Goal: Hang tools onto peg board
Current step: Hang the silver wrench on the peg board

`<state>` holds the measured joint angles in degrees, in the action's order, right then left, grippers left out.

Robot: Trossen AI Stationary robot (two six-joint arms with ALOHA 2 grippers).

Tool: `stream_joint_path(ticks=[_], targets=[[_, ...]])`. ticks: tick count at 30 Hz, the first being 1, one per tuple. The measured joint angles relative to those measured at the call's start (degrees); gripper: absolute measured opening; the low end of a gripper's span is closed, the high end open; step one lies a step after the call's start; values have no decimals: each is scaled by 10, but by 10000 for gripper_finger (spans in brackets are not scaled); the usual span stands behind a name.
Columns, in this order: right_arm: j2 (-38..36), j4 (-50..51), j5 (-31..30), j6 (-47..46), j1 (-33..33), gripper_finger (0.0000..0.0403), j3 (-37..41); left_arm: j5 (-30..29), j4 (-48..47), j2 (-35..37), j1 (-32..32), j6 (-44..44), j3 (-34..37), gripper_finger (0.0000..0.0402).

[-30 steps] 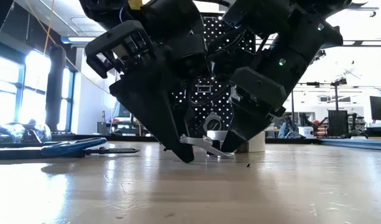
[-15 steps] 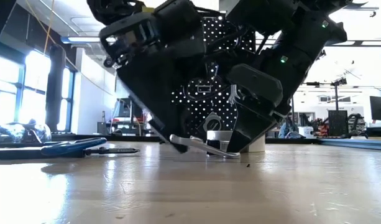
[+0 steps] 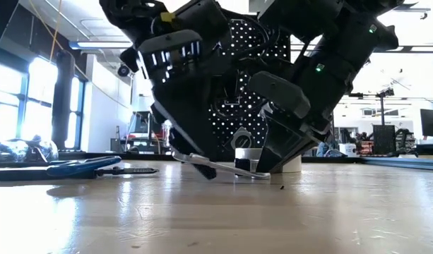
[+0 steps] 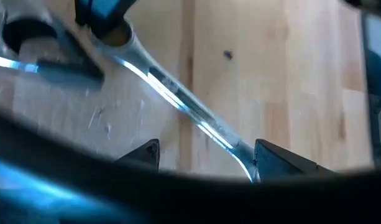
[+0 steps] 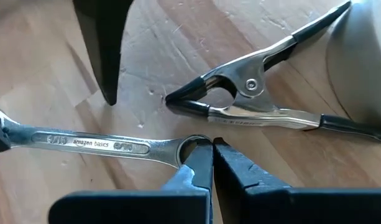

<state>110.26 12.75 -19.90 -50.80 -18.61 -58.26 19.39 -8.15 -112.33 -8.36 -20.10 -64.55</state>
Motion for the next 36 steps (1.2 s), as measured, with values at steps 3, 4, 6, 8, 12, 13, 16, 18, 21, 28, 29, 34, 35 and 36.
stream_joint_path(ticks=[3,4,6,8,12,13,16,18,21,28,29,34,35,36], targets=[[0,0,-6,-11,0,0,0,-21,-13,1,-5,-4,-1,257],[0,0,-7,-16,0,0,0,-22,-14,1,-7,-8,-1,257],[0,0,-7,-24,0,0,0,-25,-12,1,-11,-20,-1,257],[0,1,-10,-32,0,0,0,-39,-10,1,-16,-29,-2,257],[0,0,-16,-52,-2,0,0,-63,-22,1,-30,-39,-13,257],[1,-1,-22,-57,-5,0,0,-75,-25,1,-35,-42,-15,257],[1,-7,-35,-73,-10,0,0,-108,-46,1,-46,-42,-27,257],[1,-9,-38,-81,-11,0,0,-113,-59,1,-47,-42,-33,257],[5,-16,-40,-93,-11,0,0,-113,-78,2,-47,-47,-41,257],[15,-39,-44,-136,-21,0,0,-116,-90,3,-52,-76,-51,257],[15,-44,-45,-138,-23,0,0,-116,-89,3,-54,-81,-52,257],[16,-50,-56,-153,-34,0,-1,-159,-126,1,-70,-82,-54,257],[16,-51,-57,-154,-34,0,-1,-164,-137,-1,-73,-82,-54,257],[16,-52,-57,-154,-34,0,-1,-173,-146,-4,-75,-81,-54,257]])
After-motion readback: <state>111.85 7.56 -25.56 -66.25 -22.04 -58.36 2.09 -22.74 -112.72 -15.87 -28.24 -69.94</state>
